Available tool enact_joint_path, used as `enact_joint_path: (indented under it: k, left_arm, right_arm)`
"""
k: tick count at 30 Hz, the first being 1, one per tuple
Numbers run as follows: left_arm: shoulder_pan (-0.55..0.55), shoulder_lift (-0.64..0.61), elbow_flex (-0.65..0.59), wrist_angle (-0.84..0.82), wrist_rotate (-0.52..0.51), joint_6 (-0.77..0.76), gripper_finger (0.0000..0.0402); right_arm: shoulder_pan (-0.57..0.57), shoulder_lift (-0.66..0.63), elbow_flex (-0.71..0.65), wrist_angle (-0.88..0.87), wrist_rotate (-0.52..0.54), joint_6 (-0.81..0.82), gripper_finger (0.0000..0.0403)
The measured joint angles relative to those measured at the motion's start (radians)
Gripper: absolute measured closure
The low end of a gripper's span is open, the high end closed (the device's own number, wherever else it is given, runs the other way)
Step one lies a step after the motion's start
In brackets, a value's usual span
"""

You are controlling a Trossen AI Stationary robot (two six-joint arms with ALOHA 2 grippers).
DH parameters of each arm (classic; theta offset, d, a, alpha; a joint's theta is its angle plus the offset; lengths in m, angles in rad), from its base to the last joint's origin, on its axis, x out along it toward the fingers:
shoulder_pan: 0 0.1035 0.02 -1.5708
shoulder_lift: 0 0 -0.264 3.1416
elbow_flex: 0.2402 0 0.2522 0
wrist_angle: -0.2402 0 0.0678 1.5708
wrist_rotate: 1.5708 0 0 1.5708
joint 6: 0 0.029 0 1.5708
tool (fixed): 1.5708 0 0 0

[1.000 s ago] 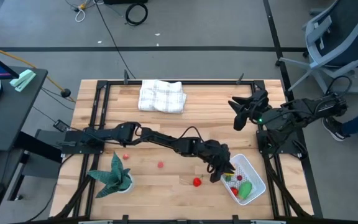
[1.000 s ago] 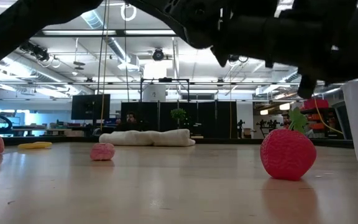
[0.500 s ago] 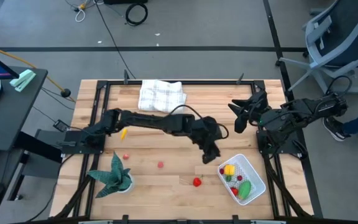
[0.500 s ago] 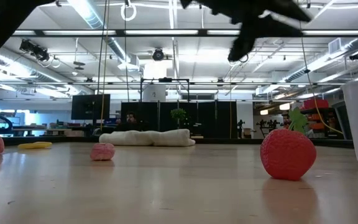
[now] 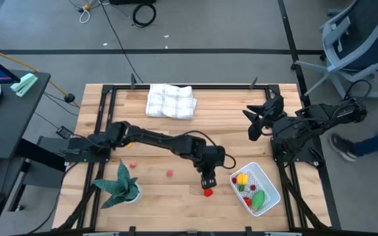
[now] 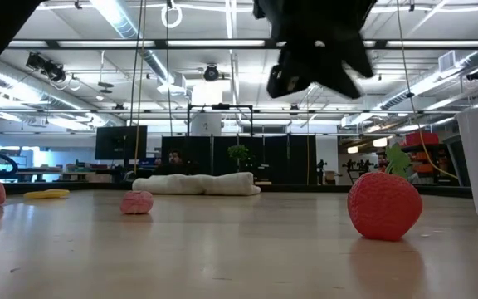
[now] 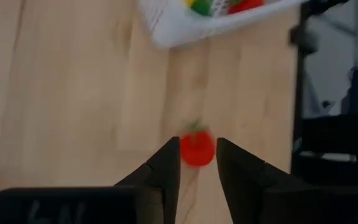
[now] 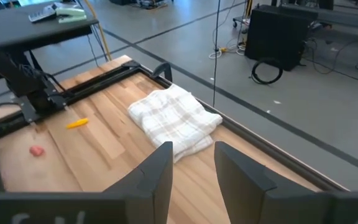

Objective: Pick and placing Produce into tupperware
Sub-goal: Put the strawberry into the white bin

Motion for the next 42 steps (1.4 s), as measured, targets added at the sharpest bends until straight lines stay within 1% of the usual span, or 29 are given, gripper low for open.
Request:
enact_joint_path:
  k: [1, 4, 6, 8, 10, 12, 17, 29, 34, 42]
  left_arm:
    - [-0.003, 0.006, 0.003, 0.027, 0.0, -0.011, 0.0285]
    - [-0.017, 0.017, 0.0, 0.018, -0.01, -0.028, 0.027]
    - [-0.022, 0.038, 0.004, 0.049, -0.024, -0.029, 0.026]
    - [-0.026, 0.048, -0.001, 0.021, -0.029, -0.044, 0.0249]
    - [-0.029, 0.071, 0.003, 0.05, -0.031, -0.048, 0.0238]
    - [-0.035, 0.088, 0.001, 0.024, -0.031, -0.051, 0.0228]
    - [-0.045, 0.118, 0.001, 0.05, -0.05, -0.048, 0.0212]
    - [-0.045, 0.127, 0.001, 0.099, -0.057, -0.049, 0.0214]
    - [-0.046, 0.126, 0.001, 0.096, -0.057, -0.049, 0.0208]
    - [-0.045, 0.126, 0.001, 0.069, -0.06, -0.074, 0.021]
  right_arm:
    - [0.0, 0.0, 0.001, -0.011, 0.001, 0.0, 0.0275]
    - [0.0, 0.0, 0.001, -0.022, 0.0, -0.006, 0.0275]
    - [0.0, 0.0, 0.001, -0.026, -0.001, -0.006, 0.0275]
    - [0.0, 0.0, 0.001, -0.026, 0.0, -0.006, 0.0275]
    - [0.0, 0.0, 0.001, -0.026, -0.001, -0.007, 0.0275]
    - [0.0, 0.0, 0.001, -0.026, -0.001, -0.007, 0.0275]
    - [0.0, 0.0, 0.001, -0.033, -0.006, -0.008, 0.0275]
    - [0.0, 0.0, 0.001, -0.041, -0.021, -0.008, 0.0275]
    - [0.0, 0.0, 0.001, -0.041, -0.023, -0.008, 0.0275]
    - [0.0, 0.0, 0.001, -0.041, -0.023, -0.008, 0.0275]
